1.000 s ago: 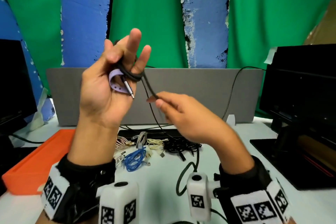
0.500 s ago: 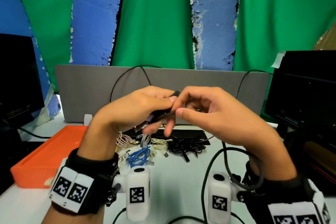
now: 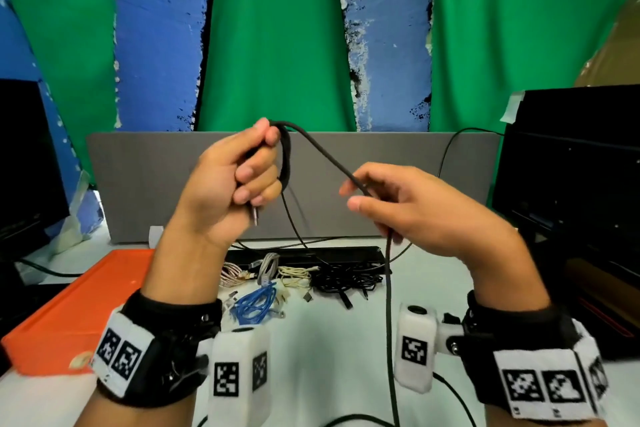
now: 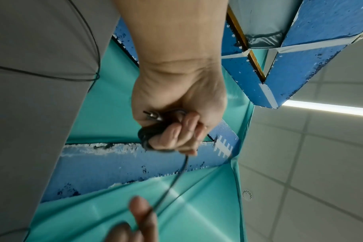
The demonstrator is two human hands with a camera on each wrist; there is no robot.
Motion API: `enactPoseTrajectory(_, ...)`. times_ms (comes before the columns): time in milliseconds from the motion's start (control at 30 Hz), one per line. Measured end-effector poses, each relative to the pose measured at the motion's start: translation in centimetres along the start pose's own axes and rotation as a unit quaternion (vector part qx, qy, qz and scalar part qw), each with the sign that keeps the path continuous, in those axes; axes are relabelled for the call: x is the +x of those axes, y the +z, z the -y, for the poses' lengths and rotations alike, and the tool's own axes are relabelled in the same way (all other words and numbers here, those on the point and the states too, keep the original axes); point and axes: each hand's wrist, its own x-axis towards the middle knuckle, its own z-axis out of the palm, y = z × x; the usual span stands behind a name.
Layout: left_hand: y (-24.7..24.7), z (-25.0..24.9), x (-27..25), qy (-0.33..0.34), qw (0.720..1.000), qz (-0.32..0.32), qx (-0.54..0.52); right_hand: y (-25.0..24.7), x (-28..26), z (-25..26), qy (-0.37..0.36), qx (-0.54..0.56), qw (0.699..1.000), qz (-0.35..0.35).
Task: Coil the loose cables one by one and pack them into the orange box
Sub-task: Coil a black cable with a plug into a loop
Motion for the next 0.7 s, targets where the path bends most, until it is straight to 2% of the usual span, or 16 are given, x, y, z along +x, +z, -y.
enactPoseTrajectory(67,0.2,0.3,0.5,0.022,0.996,-0.068,-0.057,0.1,0.9,-1.3,0.045,-0.119,0.988,-0.089)
enactPoseTrajectory(100,0.1,0.5,0.6,0.037,0.992,-0.098,-0.071,0.0,1.2,-1.8,0.059,-0.131,0.983,-0.115)
enactPoseTrajectory(133,0.1,0.6,0.7,0.055,0.988,-0.123,-0.080,-0.1,1.3,-2.2,0.068,-0.130,0.981,-0.123)
enactPoseTrajectory(233,-0.3,0.6,0.8,0.123,0.973,-0.184,-0.060,-0.2,1.4,-3.0,0.086,-0.124,0.986,-0.068)
enactPoseTrajectory(333,-0.3,0.9,0.9,0.182,0.958,-0.223,0.001,-0.7,1.4,-3.5,0.067,-0.050,0.994,-0.074)
enactPoseTrajectory(433,-0.3,0.9,0.9,0.218,0.942,-0.250,0.046,-1.4,1.5,-4.2,0.072,0.064,0.982,-0.163)
enactPoseTrajectory(533,-0.7,0.3,0.7,0.223,0.938,-0.261,0.039,-2.0,1.4,-5.5,0.072,0.090,0.963,-0.243)
enactPoseTrajectory(600,-0.9,0.0,0.6,0.208,0.941,-0.265,0.014,-2.1,1.6,-6.3,0.074,0.044,0.962,-0.260)
enactPoseTrajectory(700,-1.0,-0.2,0.5,0.172,0.944,-0.275,0.067,-1.4,2.0,-6.4,0.125,-0.128,0.964,-0.198)
